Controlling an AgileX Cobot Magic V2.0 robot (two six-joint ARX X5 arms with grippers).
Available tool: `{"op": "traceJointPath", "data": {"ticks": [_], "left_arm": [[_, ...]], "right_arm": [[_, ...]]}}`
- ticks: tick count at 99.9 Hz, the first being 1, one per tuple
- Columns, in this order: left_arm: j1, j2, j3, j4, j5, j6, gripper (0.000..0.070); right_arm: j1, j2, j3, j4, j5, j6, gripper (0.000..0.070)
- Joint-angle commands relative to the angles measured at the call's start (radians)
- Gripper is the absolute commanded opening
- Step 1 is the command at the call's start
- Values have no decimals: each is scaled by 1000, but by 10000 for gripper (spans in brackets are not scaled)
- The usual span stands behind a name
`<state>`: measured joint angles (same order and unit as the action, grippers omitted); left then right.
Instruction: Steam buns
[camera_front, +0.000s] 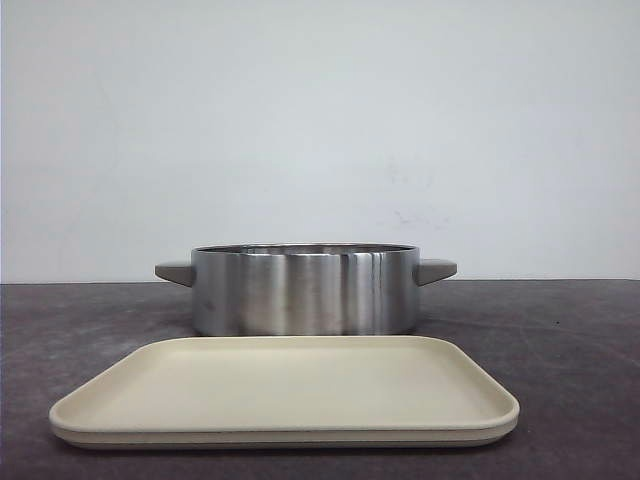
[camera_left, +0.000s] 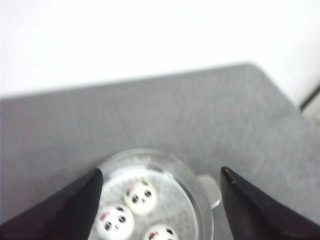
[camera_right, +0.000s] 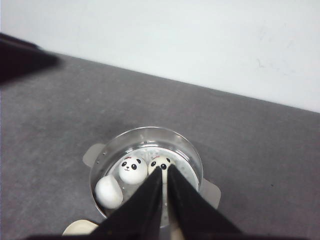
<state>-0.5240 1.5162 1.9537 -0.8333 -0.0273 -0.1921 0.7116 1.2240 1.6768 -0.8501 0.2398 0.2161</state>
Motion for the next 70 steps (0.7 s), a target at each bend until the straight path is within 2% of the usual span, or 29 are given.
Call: {"op": "traceJointPath", "data": {"ticks": [1, 26, 38, 56, 70], "left_arm": [[-2, -33, 21, -21, -6, 59, 423], [1, -266, -5, -95, -13, 77, 423], [1, -380, -59, -129, -74, 80, 422], [1, -575, -233, -156, -144, 87, 422], [1, -725, -397, -142, -188, 81, 422]], "right_arm": [[8, 10, -8, 30, 5, 0, 9], [16, 10, -98, 140, -3, 0, 9], [20, 10, -147, 199, -3, 0, 9], [24, 10, -240, 309, -7, -3, 9], [42, 10, -333, 422, -23, -50, 9]]}}
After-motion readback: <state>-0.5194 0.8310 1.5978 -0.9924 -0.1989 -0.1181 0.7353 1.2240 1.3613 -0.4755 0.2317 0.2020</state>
